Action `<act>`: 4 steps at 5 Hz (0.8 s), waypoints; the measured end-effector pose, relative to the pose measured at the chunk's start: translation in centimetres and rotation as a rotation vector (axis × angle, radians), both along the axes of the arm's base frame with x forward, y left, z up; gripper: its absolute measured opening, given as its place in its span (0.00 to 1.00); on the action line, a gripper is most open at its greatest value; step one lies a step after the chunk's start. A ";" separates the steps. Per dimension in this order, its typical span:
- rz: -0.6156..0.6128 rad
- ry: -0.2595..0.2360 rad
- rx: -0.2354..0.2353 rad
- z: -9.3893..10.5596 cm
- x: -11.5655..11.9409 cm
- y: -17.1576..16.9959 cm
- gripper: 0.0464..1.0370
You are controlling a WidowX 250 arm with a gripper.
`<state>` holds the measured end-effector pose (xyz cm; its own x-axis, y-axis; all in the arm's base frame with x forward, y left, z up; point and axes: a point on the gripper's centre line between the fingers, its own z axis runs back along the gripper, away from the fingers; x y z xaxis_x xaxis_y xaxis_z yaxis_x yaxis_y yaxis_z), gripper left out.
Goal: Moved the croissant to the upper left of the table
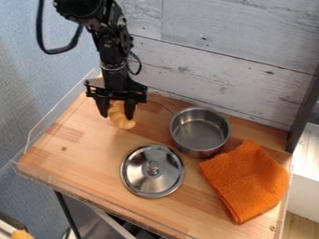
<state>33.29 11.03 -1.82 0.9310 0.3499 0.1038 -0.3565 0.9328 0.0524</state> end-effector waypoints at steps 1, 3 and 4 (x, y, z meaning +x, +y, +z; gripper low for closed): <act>0.017 0.016 -0.011 -0.9 1.0 0.7 0.62; 0.034 0.039 0.000 -2.0 1.9 1.9 0.69; 0.055 0.049 0.008 -2.0 1.6 2.0 0.95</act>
